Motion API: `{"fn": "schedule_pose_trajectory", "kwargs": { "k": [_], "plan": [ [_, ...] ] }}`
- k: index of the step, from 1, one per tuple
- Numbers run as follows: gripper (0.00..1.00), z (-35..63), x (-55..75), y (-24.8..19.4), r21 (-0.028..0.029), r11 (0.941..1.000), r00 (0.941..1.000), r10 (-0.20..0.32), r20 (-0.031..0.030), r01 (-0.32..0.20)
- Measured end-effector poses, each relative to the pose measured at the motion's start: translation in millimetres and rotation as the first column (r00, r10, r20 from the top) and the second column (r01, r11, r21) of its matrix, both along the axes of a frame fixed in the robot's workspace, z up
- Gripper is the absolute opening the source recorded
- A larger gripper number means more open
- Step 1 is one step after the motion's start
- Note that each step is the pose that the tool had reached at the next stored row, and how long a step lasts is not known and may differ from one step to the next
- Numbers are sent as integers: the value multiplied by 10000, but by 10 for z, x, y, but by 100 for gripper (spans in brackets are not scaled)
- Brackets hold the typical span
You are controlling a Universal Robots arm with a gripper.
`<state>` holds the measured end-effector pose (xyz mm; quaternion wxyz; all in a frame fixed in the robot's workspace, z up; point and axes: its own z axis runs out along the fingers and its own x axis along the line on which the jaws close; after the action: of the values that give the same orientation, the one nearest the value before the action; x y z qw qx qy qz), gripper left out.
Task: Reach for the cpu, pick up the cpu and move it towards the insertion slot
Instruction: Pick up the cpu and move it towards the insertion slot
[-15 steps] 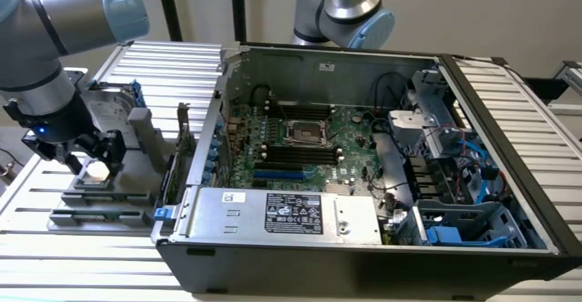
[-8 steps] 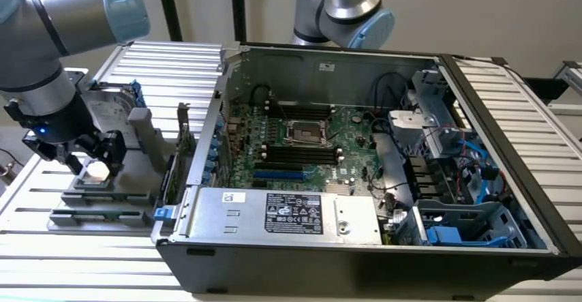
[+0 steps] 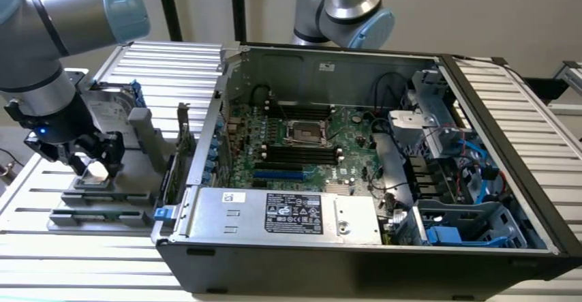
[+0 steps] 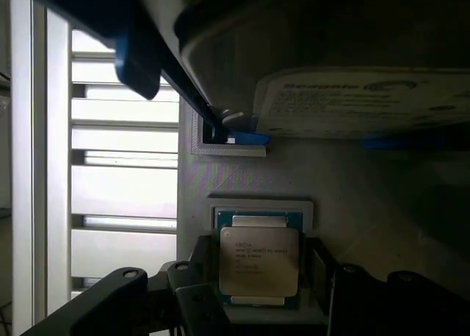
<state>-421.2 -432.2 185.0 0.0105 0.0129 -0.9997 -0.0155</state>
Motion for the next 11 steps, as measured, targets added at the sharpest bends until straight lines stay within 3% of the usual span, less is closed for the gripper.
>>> {"fn": "schedule_pose_trajectory", "kwargs": {
  "k": [4, 6, 11],
  "plan": [
    [62, -2, 0, 0, 0, 10000, 10000, 0, 0, 0],
    [55, -2, 0, 0, 0, 10000, 10000, 0, -1, 0],
    [55, 0, 0, 0, 2, 10000, 10000, 0, 3, 0]
  ]
}}
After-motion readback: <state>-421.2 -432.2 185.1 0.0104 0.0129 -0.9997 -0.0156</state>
